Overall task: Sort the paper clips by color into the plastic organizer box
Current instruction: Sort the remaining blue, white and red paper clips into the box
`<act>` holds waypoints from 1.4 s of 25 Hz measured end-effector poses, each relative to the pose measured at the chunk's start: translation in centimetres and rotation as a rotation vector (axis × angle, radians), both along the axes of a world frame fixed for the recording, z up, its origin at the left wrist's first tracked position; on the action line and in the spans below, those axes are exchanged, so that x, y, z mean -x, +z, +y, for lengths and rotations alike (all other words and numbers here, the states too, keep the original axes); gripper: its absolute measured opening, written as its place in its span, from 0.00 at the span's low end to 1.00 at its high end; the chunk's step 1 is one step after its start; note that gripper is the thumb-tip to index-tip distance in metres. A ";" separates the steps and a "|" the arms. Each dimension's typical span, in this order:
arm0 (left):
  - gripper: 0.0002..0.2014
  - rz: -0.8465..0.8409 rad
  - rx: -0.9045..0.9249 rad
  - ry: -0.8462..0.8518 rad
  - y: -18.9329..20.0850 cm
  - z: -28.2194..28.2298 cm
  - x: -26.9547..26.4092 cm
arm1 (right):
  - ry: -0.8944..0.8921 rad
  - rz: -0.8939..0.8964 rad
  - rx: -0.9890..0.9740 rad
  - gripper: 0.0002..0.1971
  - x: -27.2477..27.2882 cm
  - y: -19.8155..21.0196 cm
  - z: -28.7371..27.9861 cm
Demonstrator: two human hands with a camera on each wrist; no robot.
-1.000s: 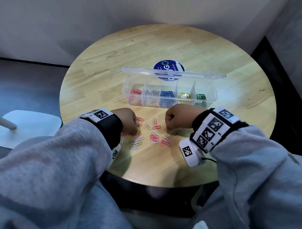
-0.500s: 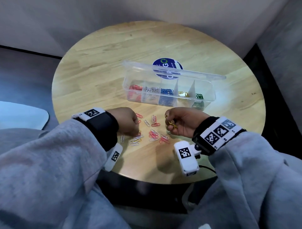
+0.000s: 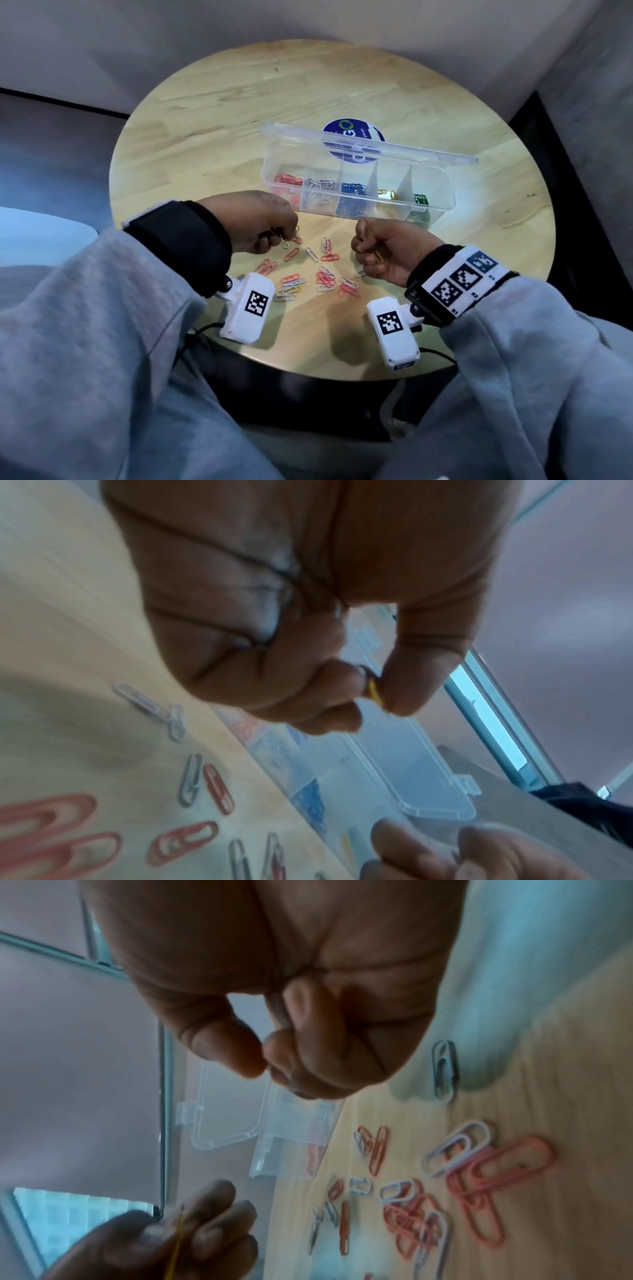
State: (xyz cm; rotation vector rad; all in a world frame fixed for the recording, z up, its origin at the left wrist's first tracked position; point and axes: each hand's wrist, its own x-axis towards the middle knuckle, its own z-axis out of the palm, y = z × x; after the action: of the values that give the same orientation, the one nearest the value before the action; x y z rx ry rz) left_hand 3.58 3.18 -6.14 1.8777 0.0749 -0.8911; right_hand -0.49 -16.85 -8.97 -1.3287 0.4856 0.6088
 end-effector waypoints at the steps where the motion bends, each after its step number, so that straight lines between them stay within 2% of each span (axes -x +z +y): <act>1: 0.19 0.005 0.032 0.025 0.2 0.2 -0.1 | 0.059 -0.010 0.078 0.13 0.0 0.0 0.3; 2: 0.20 0.007 0.055 0.042 0.4 0.5 -0.2 | 0.174 -0.043 0.196 0.13 0.1 0.1 0.7; 5: 0.17 0.013 0.097 0.123 0.7 0.9 -0.3 | 0.722 -0.233 0.661 0.07 0.8 0.7 2.5; 6: 0.15 0.019 0.111 0.164 0.8 0.9 -0.3 | 0.851 -0.289 0.760 0.04 0.9 0.8 3.2; 8: 0.12 0.045 0.146 0.223 1.1 1.1 -0.4 | 0.963 -0.364 0.888 0.07 1.3 0.7 4.5; 11: 0.13 0.067 0.194 0.246 1.6 1.7 -0.4 | 0.965 -0.394 1.001 0.10 1.6 0.4 6.0; 17: 0.14 0.061 0.266 0.298 2.5 2.9 -0.8 | 0.972 -0.432 1.217 0.02 1.9 -0.3 6.6; 22: 0.13 0.097 0.292 0.287 2.5 3.1 -0.9 | 0.876 -0.396 1.168 0.04 2.0 -0.5 6.5; 27: 0.13 0.089 0.260 0.261 2.5 2.9 -0.8 | 0.875 -0.347 1.178 0.05 2.0 -0.6 6.6; 30: 0.13 0.084 0.259 0.255 2.4 2.8 -0.7 | 0.870 -0.321 1.153 0.03 1.8 -0.6 5.7; 35: 0.12 0.079 0.253 0.244 2.1 2.6 -0.8 | 0.751 -0.315 1.118 0.03 1.5 0.0 3.8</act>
State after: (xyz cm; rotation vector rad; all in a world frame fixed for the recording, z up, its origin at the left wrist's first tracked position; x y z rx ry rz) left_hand 4.37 5.81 -4.00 1.5602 0.2241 -0.7678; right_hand -2.01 -13.01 -8.99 -2.6811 -0.0037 0.7358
